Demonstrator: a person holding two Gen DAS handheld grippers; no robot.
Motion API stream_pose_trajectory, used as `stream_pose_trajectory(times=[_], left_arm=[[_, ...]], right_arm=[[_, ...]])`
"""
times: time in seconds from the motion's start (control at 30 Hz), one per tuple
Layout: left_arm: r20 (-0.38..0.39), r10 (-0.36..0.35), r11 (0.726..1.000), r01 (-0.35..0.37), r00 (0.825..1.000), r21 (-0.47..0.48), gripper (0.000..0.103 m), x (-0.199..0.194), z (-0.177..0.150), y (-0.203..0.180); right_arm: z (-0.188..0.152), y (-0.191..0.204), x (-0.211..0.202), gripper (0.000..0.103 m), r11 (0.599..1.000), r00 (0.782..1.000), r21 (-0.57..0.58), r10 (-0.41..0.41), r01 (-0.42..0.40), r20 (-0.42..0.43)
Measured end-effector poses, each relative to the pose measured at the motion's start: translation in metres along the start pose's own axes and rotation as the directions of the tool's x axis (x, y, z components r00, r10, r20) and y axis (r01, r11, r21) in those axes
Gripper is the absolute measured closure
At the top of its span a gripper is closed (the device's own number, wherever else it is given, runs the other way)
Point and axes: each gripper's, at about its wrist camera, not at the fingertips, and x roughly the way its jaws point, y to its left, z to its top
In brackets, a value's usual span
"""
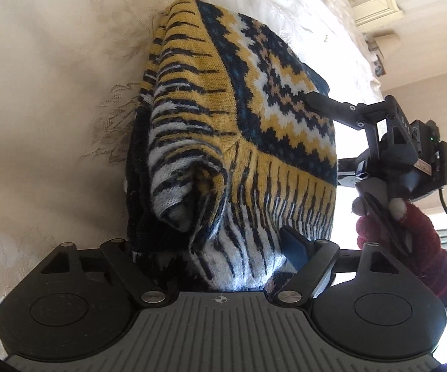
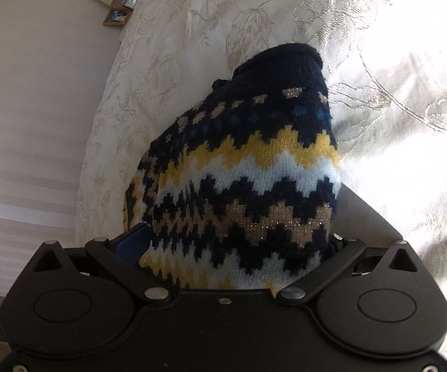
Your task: Fold small clothes
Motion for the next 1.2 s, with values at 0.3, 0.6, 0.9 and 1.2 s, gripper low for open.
stream_pose_trajectory(times=[0.3,0.6,0.9,1.2], left_arm=[[0.009,-0.084,0.996,0.084,0.996,0.034,0.074,-0.011,-0.001,0.009],[-0.001,-0.172,0.979,0.171,0.985,0.108,0.077,-0.039,-0.047,-0.022],[-0.028,-0.137,0.983,0.14,0.99,0.117,0.077,-0.051,-0.045,-0.036],[0.09,0.117,0.993,-0.119,0.989,0.021,0.064,-0.039,-0.098,-0.025]], right_arm=[[-0.006,0.022,-0.015,0.054,0.997,0.997,-0.036,-0.072,0.073,0.041],[-0.051,0.054,-0.072,0.057,0.994,0.987,-0.036,-0.1,0.105,0.124],[-0.114,0.031,-0.11,0.054,0.985,0.985,-0.067,-0.153,0.158,0.079],[-0.146,-0.01,-0.127,0.027,0.939,0.943,-0.114,-0.311,0.324,0.117]])
